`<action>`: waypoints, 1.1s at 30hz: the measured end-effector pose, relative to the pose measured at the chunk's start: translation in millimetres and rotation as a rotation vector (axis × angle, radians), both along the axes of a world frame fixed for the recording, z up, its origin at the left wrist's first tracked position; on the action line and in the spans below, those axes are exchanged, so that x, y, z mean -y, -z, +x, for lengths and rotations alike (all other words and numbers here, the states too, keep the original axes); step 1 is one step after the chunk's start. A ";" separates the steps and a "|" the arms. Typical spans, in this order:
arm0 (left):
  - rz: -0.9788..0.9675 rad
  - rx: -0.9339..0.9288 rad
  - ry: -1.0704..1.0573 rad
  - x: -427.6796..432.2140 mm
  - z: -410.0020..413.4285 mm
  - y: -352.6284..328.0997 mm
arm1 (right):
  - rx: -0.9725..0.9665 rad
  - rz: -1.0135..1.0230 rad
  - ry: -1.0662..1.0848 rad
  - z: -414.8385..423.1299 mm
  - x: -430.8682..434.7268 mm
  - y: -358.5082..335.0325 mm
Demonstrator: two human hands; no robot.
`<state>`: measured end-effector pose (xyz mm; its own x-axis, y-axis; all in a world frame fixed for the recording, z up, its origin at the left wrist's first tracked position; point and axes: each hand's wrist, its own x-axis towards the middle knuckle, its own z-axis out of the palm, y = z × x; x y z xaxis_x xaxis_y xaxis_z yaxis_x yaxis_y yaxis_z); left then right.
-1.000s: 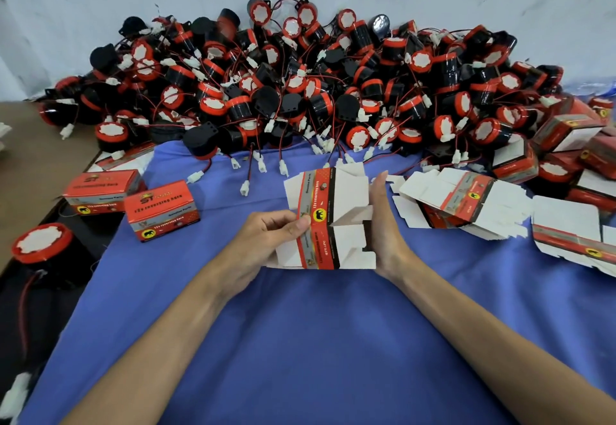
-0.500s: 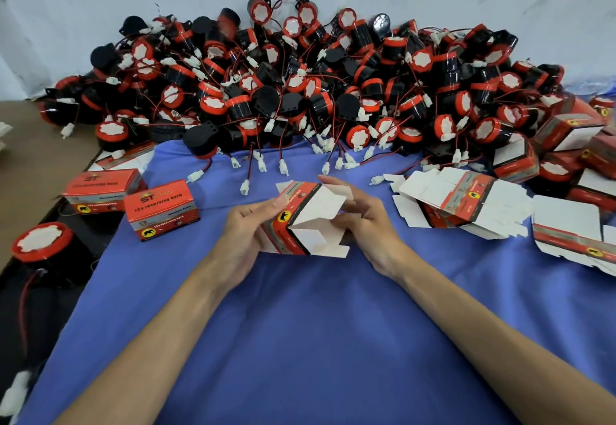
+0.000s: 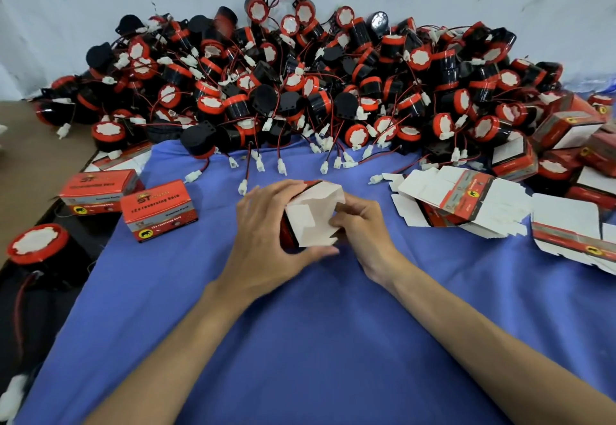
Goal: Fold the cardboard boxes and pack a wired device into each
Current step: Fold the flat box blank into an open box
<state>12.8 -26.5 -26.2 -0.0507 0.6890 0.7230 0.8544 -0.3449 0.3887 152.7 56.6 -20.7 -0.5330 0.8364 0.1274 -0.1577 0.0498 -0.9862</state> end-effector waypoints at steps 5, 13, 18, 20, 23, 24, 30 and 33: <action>0.061 0.174 0.072 2.0 -9.2 -2.6 | -0.085 0.007 -0.159 2.1 4.9 -2.3; 0.185 0.461 0.182 6.0 0.4 -9.2 | -0.075 0.145 -0.202 1.7 10.2 -8.2; 0.147 0.532 0.126 4.5 -0.6 -7.8 | 0.038 0.396 -0.015 -6.6 22.5 -9.9; 0.118 0.485 0.099 2.9 0.9 -6.6 | 0.062 0.477 0.076 -7.5 24.8 -6.4; 0.101 0.449 0.088 1.4 5.2 -5.7 | 0.109 0.554 0.137 -6.7 24.0 -3.2; 0.101 0.452 0.095 1.6 6.6 -5.0 | 0.115 0.561 0.143 -6.5 23.8 -3.1; 0.274 0.524 0.176 -3.1 7.6 -5.8 | 0.111 0.593 0.119 -7.3 25.7 -7.0; 0.277 0.491 0.241 -2.9 6.6 -5.1 | 0.114 0.571 0.092 -7.8 26.4 -6.2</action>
<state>19.4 -23.6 -21.1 -0.2898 0.5120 0.8086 0.4832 -0.6510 0.5854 144.9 30.2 -14.5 -0.4980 0.6960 0.5173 -0.0219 0.5863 -0.8098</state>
